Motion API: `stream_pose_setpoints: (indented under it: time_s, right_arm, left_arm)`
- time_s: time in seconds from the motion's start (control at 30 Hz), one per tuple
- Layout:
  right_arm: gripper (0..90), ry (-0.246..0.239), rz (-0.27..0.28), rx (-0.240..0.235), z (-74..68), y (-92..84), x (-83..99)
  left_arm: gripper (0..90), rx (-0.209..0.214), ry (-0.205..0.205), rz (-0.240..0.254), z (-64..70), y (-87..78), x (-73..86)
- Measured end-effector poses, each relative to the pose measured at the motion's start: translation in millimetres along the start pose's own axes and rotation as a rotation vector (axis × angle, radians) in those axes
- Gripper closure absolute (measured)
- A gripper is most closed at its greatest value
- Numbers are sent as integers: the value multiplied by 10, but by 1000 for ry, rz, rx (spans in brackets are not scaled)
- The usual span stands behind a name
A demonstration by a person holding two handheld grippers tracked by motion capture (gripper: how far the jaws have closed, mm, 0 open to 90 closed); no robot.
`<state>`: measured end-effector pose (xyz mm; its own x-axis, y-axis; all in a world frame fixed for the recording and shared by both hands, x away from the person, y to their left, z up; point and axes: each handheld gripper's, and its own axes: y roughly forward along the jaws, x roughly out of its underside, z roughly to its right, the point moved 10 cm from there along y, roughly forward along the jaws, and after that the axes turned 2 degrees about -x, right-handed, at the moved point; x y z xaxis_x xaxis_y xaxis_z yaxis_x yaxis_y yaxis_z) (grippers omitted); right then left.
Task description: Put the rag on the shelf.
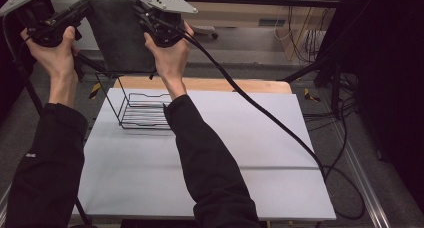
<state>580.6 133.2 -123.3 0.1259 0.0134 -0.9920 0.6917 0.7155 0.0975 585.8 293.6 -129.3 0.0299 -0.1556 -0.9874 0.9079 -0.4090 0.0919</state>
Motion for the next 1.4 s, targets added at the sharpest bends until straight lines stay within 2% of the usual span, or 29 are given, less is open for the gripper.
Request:
stream_pose_setpoints:
  time_s: [0.4, 0.47, 0.63, 0.93, 1.27, 1.4]
  right_arm:
    - [816, 42, -44, -21, 7, -53, 251]
    - [816, 33, -54, -21, 3, -63, 292]
    - [816, 55, -78, -30, 5, -79, 418]
    - [816, 66, -115, -49, -41, -117, 629]
    - [815, 63, -148, -70, -87, -214, 783]
    - [815, 47, -150, -94, -154, -262, 783]
  left_arm:
    - [800, 26, 33, -44, 15, -88, 220]
    - [801, 27, 38, -53, 16, -103, 270]
    - [800, 37, 42, -76, 12, -146, 392]
    - [800, 53, 60, -121, 6, -273, 584]
    - [800, 83, 87, -150, 37, -378, 738]
    - [800, 93, 78, -152, 24, -427, 768]
